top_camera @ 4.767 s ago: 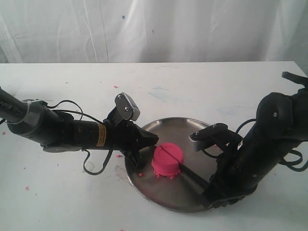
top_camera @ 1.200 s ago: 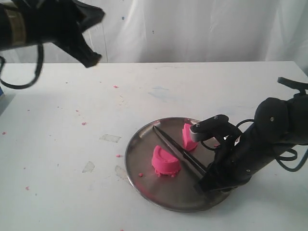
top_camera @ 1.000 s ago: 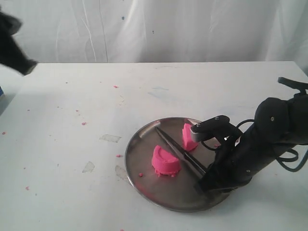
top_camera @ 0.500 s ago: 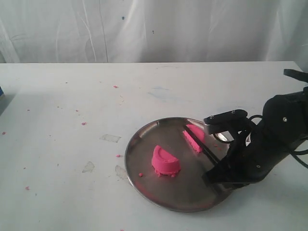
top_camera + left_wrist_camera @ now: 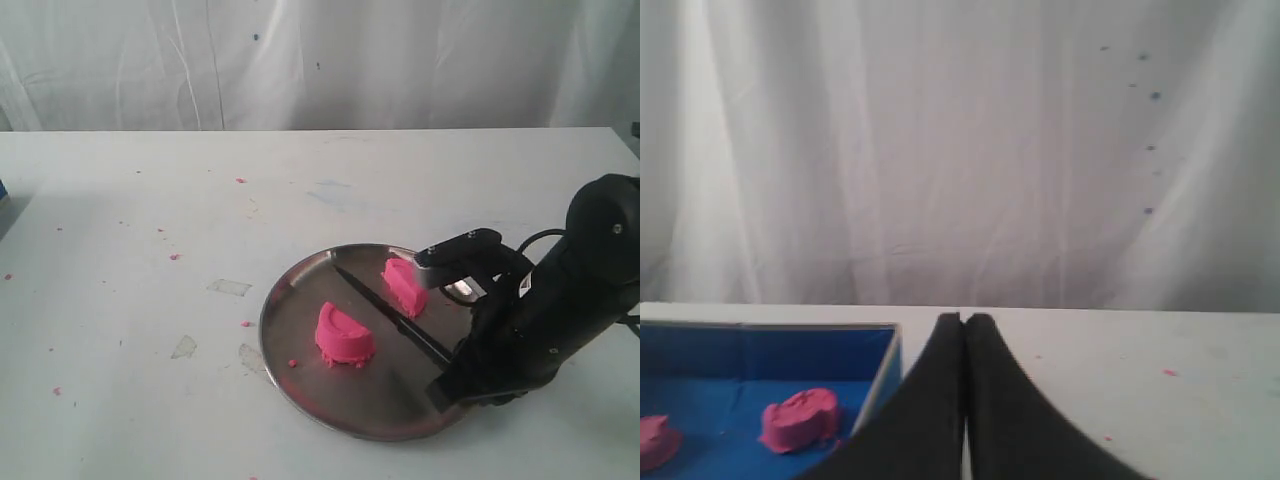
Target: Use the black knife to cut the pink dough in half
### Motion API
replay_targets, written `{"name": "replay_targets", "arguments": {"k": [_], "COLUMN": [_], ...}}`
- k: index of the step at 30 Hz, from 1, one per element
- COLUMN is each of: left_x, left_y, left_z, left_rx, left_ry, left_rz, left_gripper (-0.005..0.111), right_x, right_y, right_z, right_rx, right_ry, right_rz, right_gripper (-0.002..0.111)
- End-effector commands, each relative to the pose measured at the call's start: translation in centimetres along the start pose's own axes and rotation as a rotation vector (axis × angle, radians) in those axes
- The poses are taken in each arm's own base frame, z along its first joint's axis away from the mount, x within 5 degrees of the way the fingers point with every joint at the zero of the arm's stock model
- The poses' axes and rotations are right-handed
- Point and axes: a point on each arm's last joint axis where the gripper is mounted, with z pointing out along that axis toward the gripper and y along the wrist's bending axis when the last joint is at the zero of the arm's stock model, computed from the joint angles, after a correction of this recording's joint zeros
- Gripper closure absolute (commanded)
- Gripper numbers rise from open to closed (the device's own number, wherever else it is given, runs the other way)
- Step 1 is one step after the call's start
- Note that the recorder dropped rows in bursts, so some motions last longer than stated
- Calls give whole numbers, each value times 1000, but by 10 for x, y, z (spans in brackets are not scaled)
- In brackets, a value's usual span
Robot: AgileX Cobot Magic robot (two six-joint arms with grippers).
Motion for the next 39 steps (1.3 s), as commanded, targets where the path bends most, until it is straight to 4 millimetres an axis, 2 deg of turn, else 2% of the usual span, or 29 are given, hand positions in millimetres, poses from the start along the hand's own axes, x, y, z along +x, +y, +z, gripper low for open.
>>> {"name": "replay_targets", "arguments": {"k": [1,6,9,18,31,34,39], "left_x": [7,34,39,40,41,41,42], "left_y": [-11,-5,-3,-3,-3,-3,-2], "left_z": [-3,-9,-11,-11,-12,-12,-12], "left_rx": [135,84,73,80,79,79,90], "left_ry": [60,366,429,437,453,453,459], "left_rz": [80,116,145,169,167,167,226], "left_gripper": [107,107,107,107,107,107,107], "right_x": [0,0,-2,-2,0,-9,-15], "right_y": [10,24,23,16,25,17,-6], "right_z": [-2,0,0,0,-1,-5,-17], "right_rx": [-65,-85,-74,1,-99,-15,259], "right_ry": [9,27,3,5,28,-39,-123], "right_rz": [-72,-126,-122,-66,-163,-103,30], "right_gripper": [108,108,108,108,108,108,108]}}
